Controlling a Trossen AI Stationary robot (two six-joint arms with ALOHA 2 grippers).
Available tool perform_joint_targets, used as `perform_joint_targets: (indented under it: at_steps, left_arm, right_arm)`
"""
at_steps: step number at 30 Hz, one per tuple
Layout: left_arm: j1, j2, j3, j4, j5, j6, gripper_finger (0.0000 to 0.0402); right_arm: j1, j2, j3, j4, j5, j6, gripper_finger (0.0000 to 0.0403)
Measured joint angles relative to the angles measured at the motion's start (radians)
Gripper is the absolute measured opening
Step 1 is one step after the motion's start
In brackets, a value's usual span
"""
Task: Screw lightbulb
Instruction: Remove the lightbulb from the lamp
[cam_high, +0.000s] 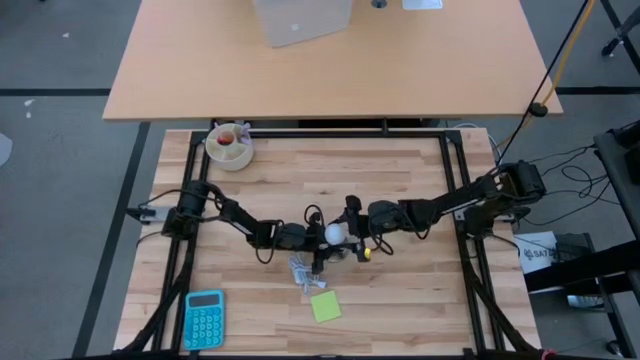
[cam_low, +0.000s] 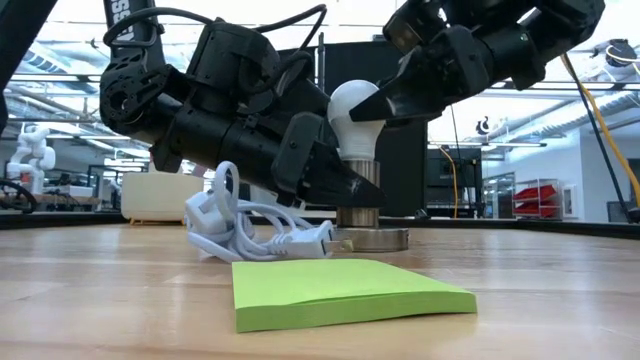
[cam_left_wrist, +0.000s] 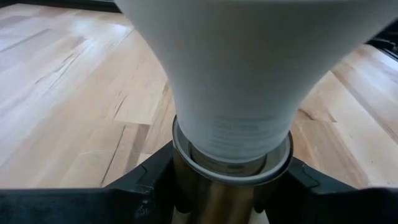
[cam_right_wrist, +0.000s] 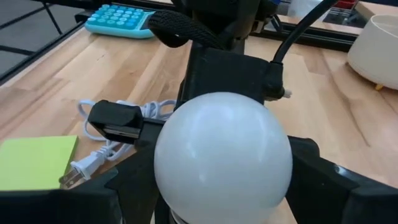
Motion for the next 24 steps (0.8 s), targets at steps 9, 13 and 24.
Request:
perform_joint_targets:
  at_steps: [9, 13, 24]
  left_arm:
    - [0.002, 0.0, 0.005, -0.006, 0.004, 0.005, 0.0181]
    - [0.002, 0.0, 0.005, -0.008, 0.004, 0.007, 0.0181]
    - [0.001, 0.0, 0.003, -0.011, 0.003, 0.007, 0.0181]
  right_arm:
    - [0.001, -0.003, 0.008, 0.027, 0.001, 0.073, 0.0311]
    - [0.009, -0.002, 0.007, 0.036, 0.009, 0.07, 0.0331]
    - [0.012, -0.119, 0.006, -0.041, 0.078, 0.027, 0.0345]
